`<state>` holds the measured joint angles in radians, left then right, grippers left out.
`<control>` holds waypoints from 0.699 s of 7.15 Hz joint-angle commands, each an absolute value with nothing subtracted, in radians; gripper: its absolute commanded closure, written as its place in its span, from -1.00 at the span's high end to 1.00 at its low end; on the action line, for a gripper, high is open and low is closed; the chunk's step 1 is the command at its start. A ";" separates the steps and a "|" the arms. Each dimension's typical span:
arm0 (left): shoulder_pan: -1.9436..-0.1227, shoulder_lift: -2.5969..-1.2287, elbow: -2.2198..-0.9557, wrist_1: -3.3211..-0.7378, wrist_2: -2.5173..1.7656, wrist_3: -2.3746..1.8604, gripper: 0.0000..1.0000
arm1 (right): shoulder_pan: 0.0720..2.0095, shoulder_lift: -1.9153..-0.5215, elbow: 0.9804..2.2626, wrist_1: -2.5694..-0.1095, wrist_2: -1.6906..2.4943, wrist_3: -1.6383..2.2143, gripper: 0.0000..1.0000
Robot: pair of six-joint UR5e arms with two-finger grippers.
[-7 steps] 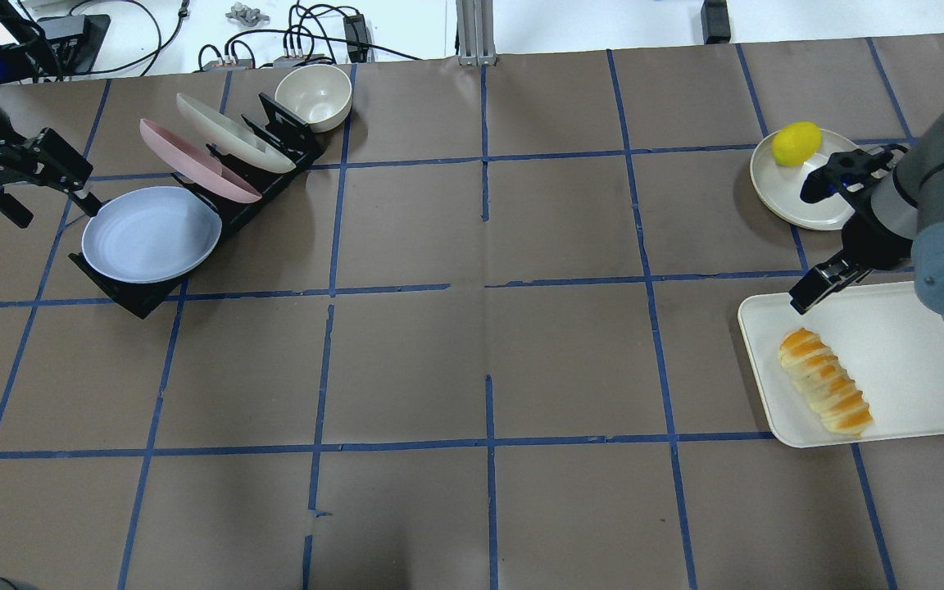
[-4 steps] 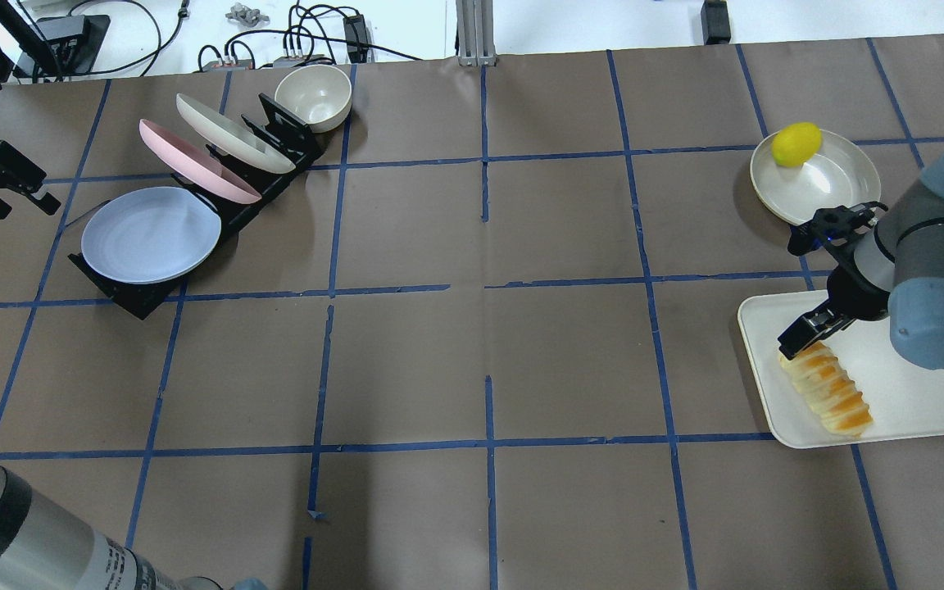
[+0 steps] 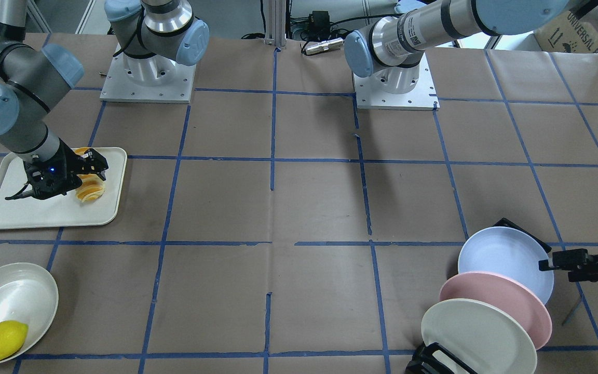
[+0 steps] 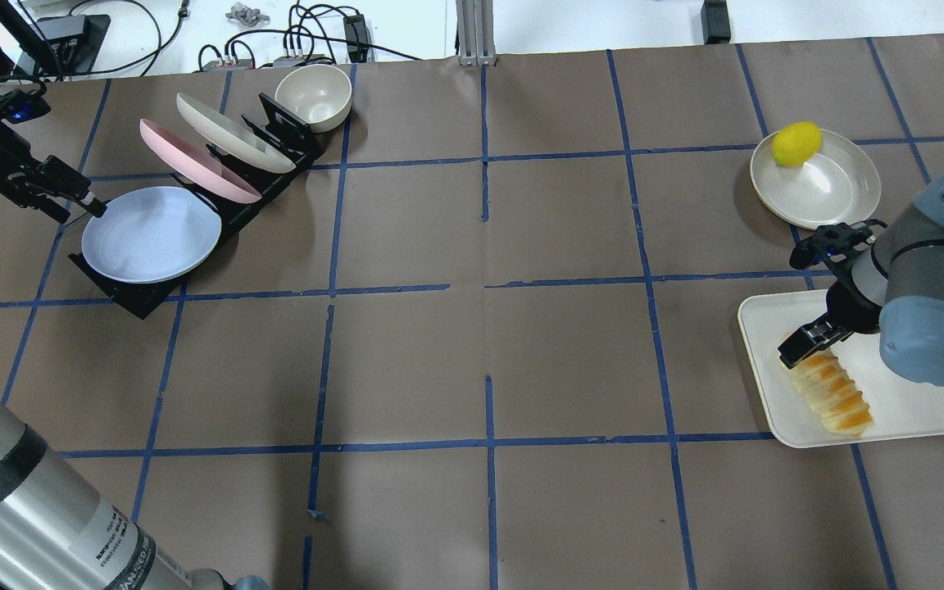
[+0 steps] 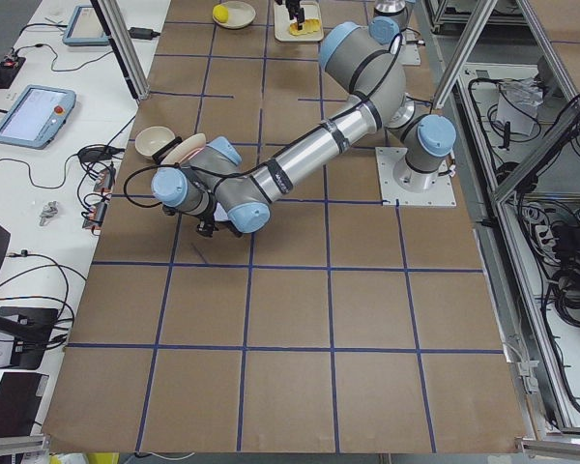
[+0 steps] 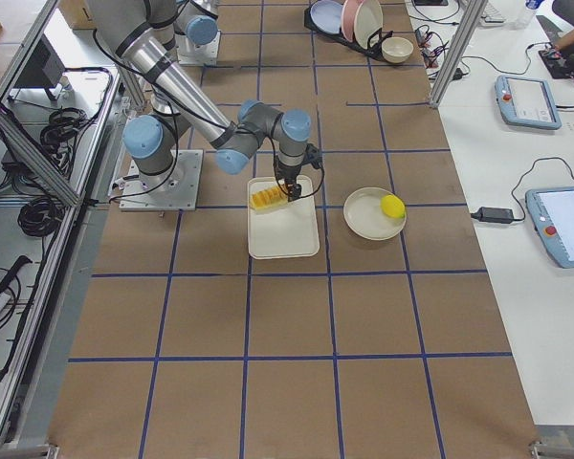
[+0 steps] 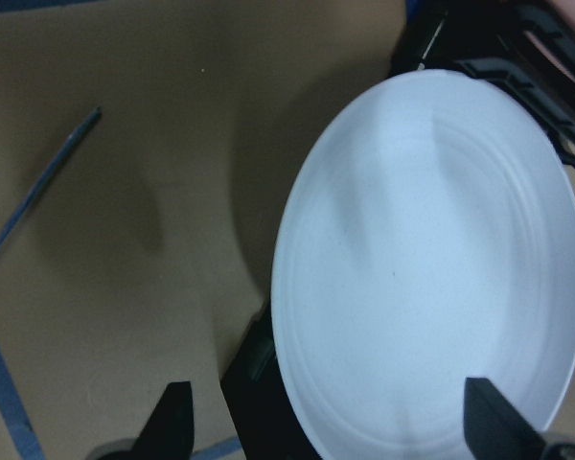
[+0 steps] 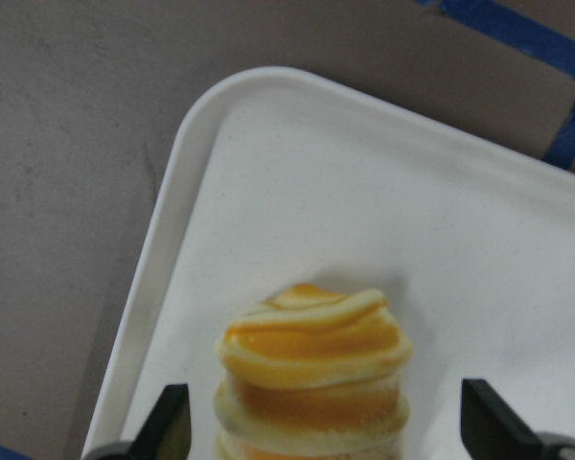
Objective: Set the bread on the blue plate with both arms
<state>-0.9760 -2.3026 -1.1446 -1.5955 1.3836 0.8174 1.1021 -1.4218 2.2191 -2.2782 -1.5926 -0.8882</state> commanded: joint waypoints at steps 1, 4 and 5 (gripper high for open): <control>-0.977 -2.321 -1.157 -1.580 1.376 0.822 0.74 | 1.098 -1.411 2.221 -2.289 -1.591 -0.888 0.92; -0.976 -2.339 -1.148 -1.583 1.378 0.822 -0.04 | 1.098 -1.385 2.221 -2.304 -1.598 -0.879 -0.88; -0.976 -2.339 -1.140 -1.583 1.388 0.819 -0.62 | 1.098 -1.387 2.221 -2.313 -1.597 -0.879 -0.91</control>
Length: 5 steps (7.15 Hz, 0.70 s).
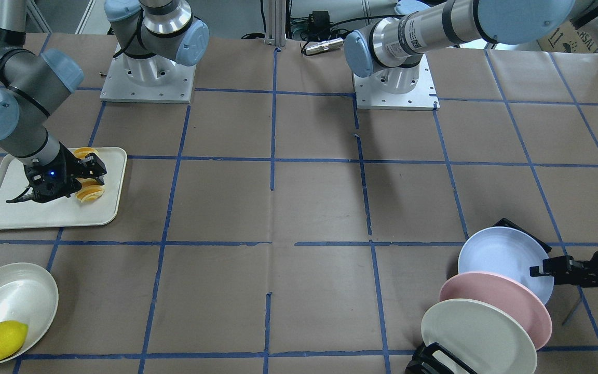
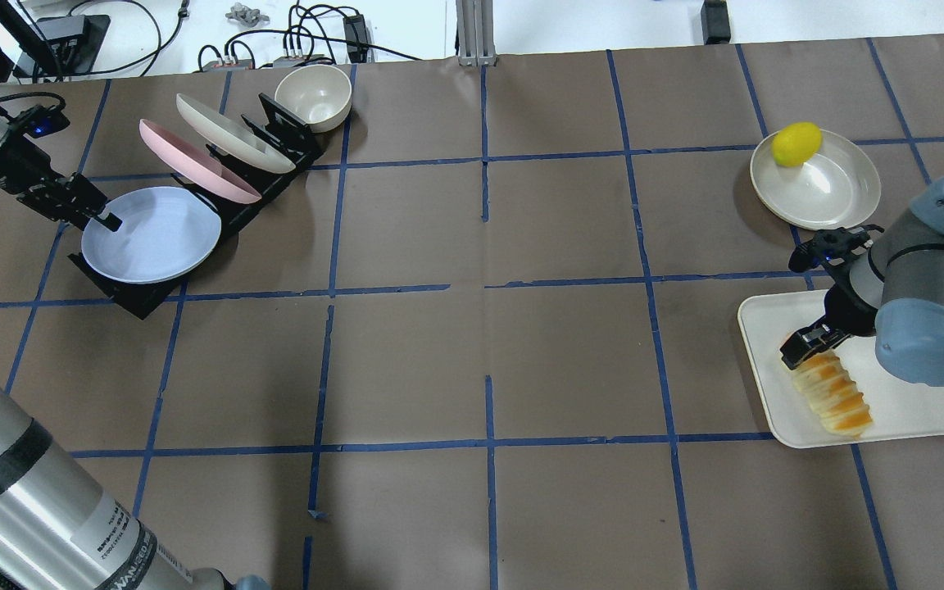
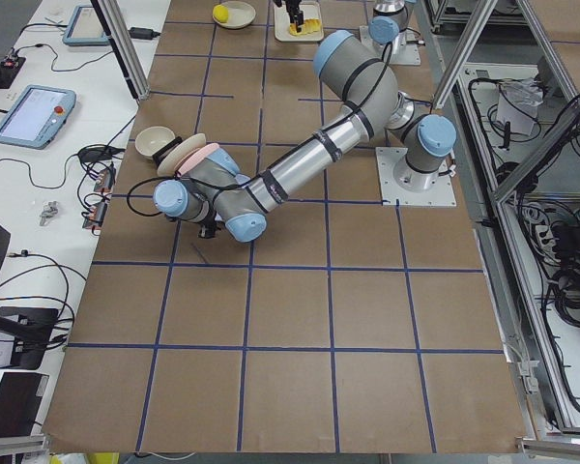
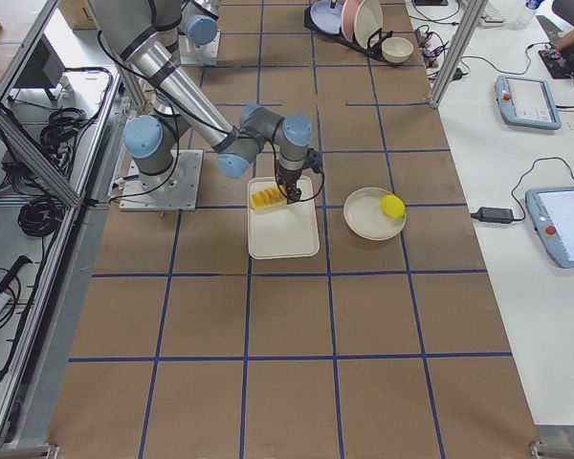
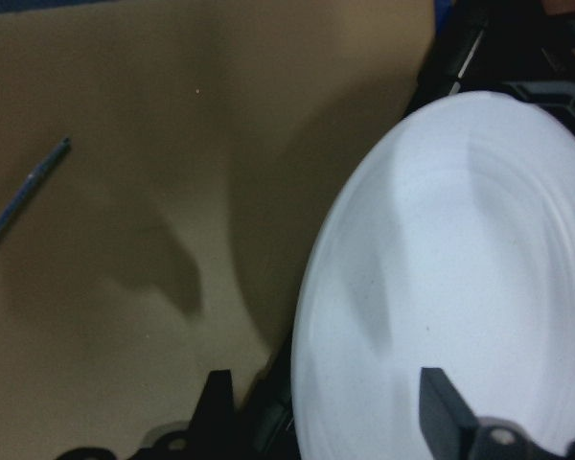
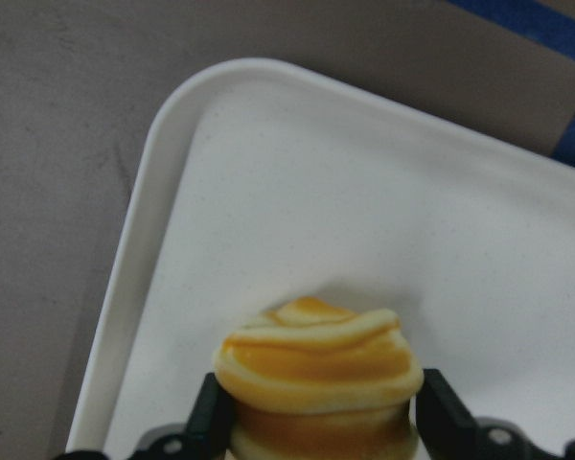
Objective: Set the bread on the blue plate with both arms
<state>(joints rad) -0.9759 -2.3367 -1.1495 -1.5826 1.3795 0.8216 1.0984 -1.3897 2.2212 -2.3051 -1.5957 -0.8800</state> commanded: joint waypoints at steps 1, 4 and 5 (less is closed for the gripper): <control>-0.977 -2.329 -1.132 -1.583 1.388 0.815 -0.73 | 1.098 -1.390 2.221 -2.313 -1.598 -0.877 -0.91; -0.977 -2.313 -1.112 -1.594 1.391 0.815 -0.77 | 1.115 -1.535 2.180 -2.281 -1.601 -0.867 -0.91; -0.977 -2.300 -1.094 -1.618 1.396 0.815 -0.76 | 1.129 -1.605 2.172 -2.222 -1.601 -0.836 -0.91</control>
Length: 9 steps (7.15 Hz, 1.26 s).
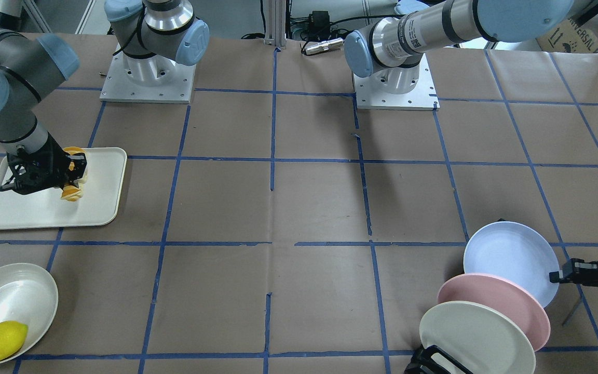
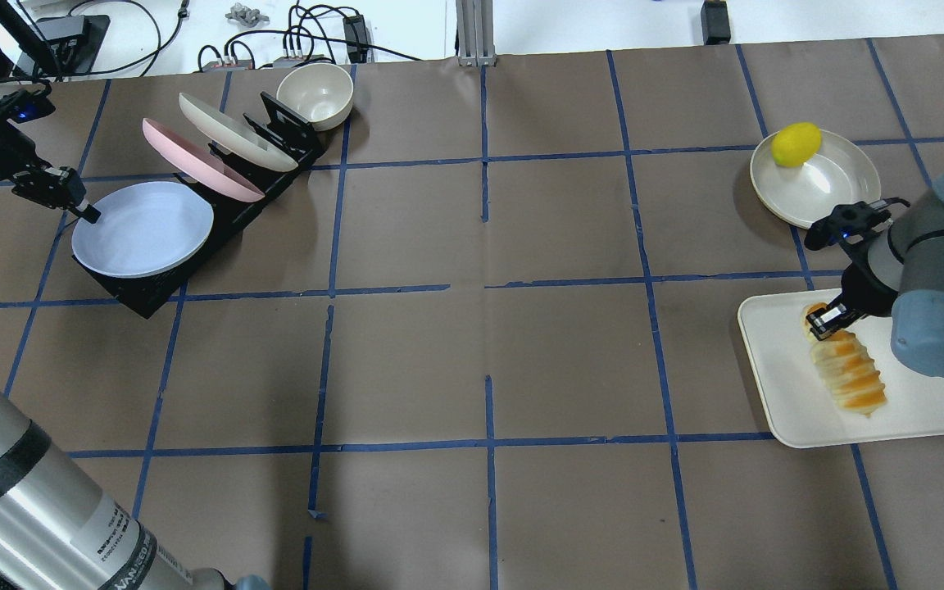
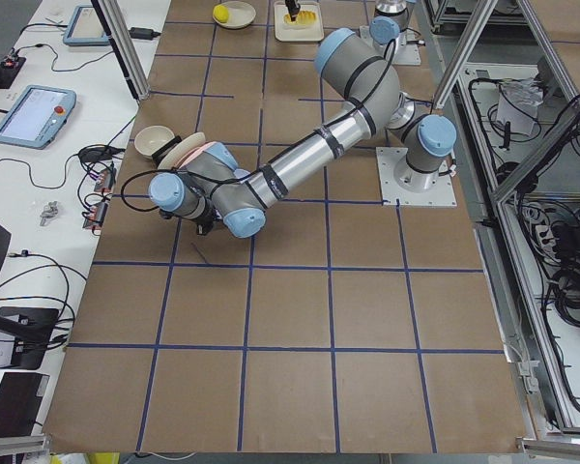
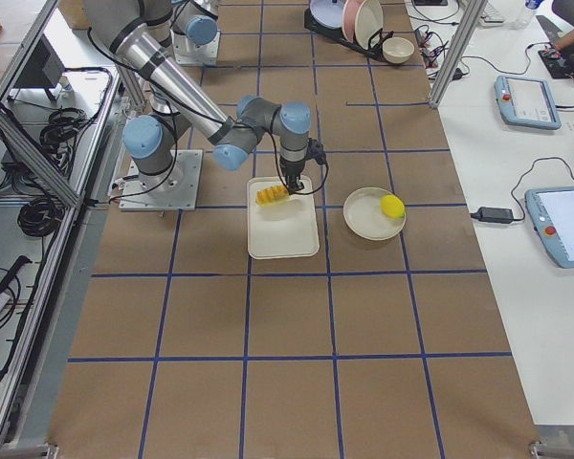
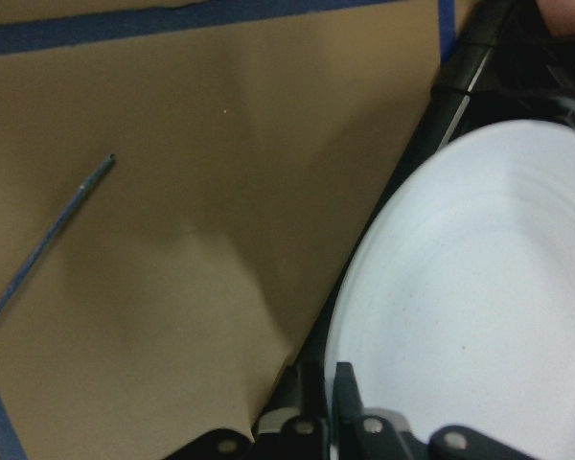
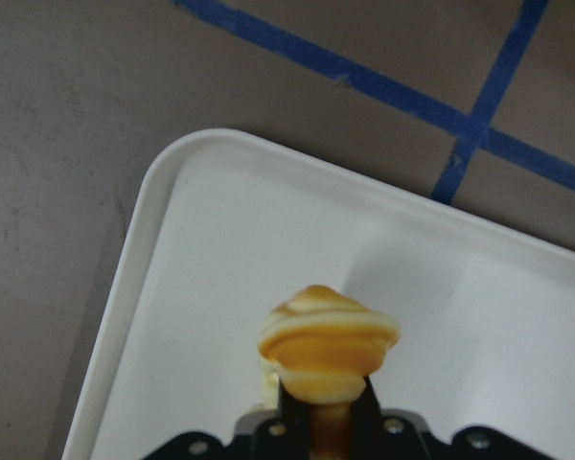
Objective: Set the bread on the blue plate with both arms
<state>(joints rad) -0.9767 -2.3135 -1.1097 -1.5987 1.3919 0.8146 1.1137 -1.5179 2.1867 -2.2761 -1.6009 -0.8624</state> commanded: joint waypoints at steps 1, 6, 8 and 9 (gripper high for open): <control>-0.976 -2.274 -1.065 -1.643 1.463 0.824 -0.76 | 1.150 -1.655 2.155 -2.186 -1.605 -0.806 -0.91; -1.081 -2.027 -1.129 -1.885 1.479 0.723 -0.76 | 1.423 -1.640 1.729 -1.668 -1.609 -0.442 -0.90; -1.214 -1.949 -1.219 -1.882 1.465 0.568 -0.76 | 1.546 -1.640 1.686 -1.628 -1.637 -0.277 -0.90; -1.279 -1.910 -1.282 -1.865 1.463 0.499 -0.76 | 1.598 -1.638 1.687 -1.625 -1.635 -0.183 -0.90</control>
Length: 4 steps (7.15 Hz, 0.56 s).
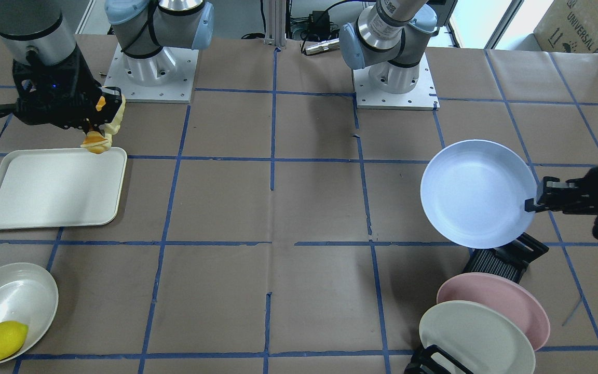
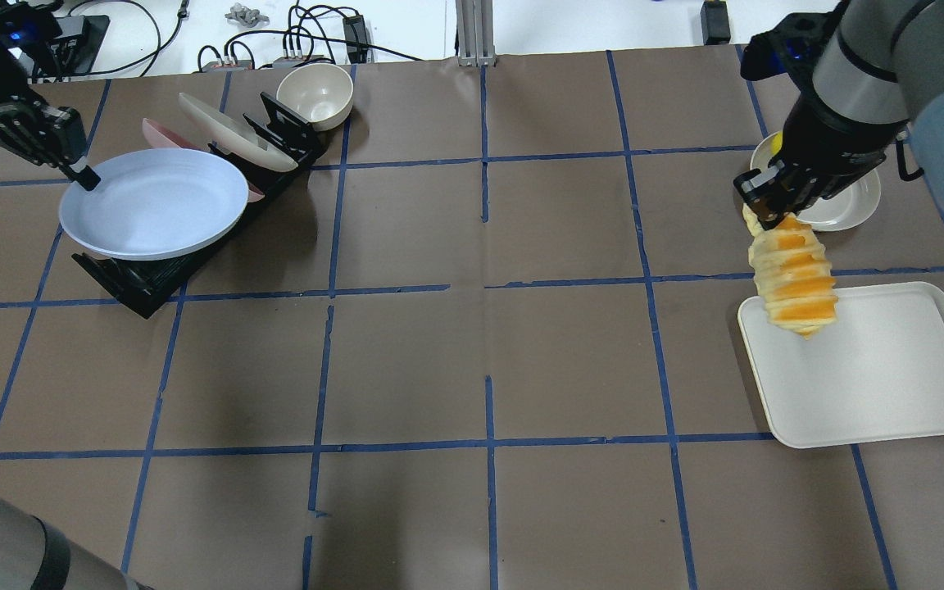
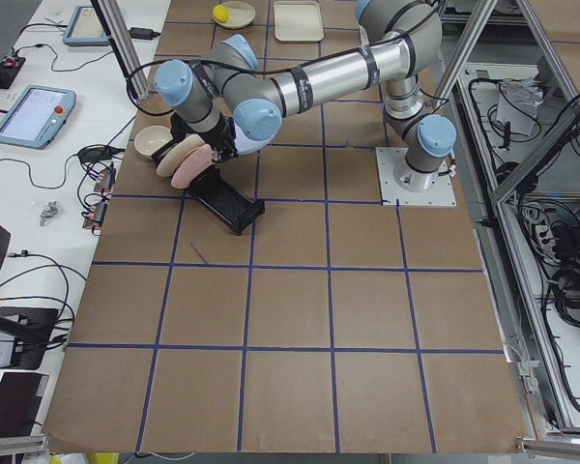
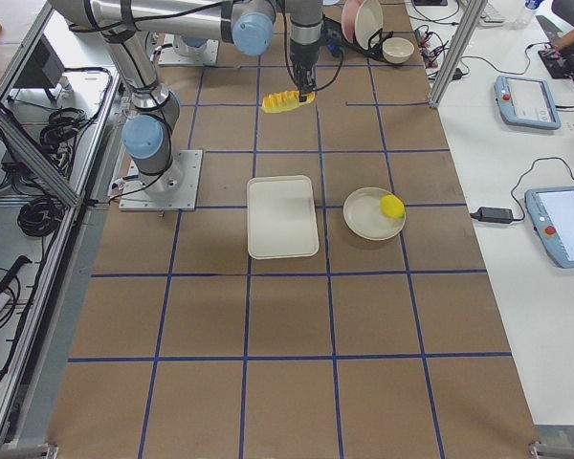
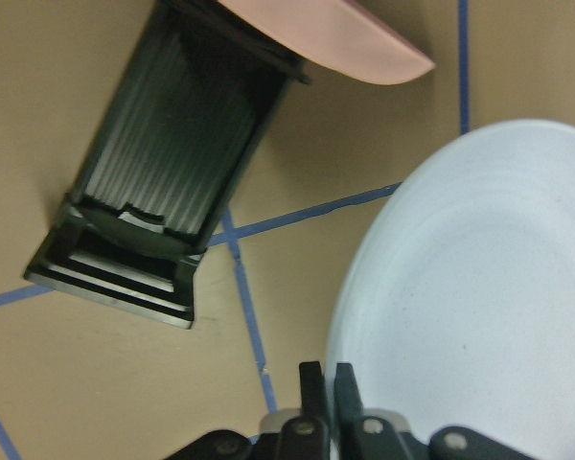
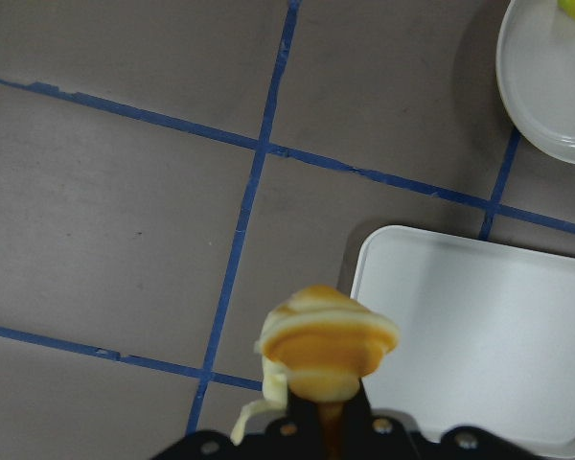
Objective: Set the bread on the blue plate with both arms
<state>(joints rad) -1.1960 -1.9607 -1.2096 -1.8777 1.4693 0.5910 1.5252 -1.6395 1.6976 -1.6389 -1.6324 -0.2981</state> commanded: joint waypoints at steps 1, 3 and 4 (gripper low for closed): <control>-1.348 -1.892 -1.337 -1.808 1.465 0.426 -0.76 | 1.633 -1.637 1.690 -1.626 -1.625 -0.104 -0.90; -1.493 -1.917 -1.399 -1.651 1.460 0.337 -0.76 | 1.641 -1.626 1.697 -1.625 -1.620 -0.069 -0.90; -1.576 -1.940 -1.422 -1.559 1.448 0.287 -0.76 | 1.644 -1.626 1.697 -1.624 -1.611 -0.064 -0.89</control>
